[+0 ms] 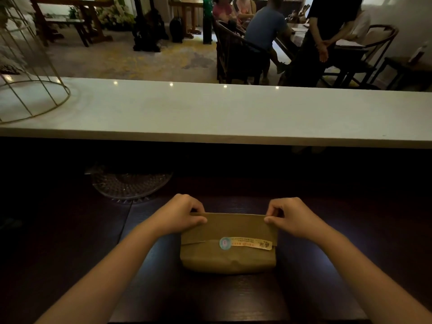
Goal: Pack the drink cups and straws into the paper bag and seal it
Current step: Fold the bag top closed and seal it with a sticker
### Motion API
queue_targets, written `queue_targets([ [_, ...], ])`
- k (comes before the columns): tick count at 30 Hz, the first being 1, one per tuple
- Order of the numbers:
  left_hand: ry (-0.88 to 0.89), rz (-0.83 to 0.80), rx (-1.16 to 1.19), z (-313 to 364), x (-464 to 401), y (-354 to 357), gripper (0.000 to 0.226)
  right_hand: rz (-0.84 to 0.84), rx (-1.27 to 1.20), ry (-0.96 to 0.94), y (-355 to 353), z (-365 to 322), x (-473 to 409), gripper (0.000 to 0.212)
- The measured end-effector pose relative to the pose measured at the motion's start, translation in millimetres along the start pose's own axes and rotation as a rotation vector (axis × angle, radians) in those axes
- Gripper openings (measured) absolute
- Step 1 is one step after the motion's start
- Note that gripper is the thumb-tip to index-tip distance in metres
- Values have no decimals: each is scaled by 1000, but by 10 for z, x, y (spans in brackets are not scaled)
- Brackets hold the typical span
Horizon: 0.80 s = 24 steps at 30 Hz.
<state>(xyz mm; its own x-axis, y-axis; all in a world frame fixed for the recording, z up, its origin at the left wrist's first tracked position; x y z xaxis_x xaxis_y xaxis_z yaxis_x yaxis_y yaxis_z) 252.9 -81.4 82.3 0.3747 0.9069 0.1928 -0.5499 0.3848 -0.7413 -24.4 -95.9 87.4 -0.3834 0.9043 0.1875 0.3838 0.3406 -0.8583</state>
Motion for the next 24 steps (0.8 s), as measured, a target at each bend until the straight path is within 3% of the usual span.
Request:
queue_targets([
  [5, -56, 65, 21, -208, 135, -47, 8, 57, -101, 45, 78, 96, 15, 21],
  [9, -162, 287, 107, -297, 131, 123, 13, 161, -378, 141, 212, 267, 47, 19],
  [12, -104, 546, -256, -285, 146, 389, 35, 197, -482, 205, 374, 359, 104, 17],
  [15, 51, 451, -539, -125, 181, 707, 57, 224, -498, 215, 479, 376, 111, 15],
  [19, 106, 253, -446, -164, 220, 970, 64, 263, -497, 214, 540, 360, 94, 14],
  [24, 71, 212, -408, -249, 317, 1108, 75, 308, -383, 256, 621, 322, 43, 21],
])
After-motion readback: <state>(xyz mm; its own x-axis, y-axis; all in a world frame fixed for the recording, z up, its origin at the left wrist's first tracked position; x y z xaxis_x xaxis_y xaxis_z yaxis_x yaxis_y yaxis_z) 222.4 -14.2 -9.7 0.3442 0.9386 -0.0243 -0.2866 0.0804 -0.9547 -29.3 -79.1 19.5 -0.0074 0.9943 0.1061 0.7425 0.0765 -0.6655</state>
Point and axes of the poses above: each hand's wrist, its own x-axis away from the middle knuckle, its own y-axis out of the palm, z = x × y, the point moved 1 cm from there along -x, towards the middle knuckle, and after that the axes turned 4 degrees about x, right-handed, at the moved point
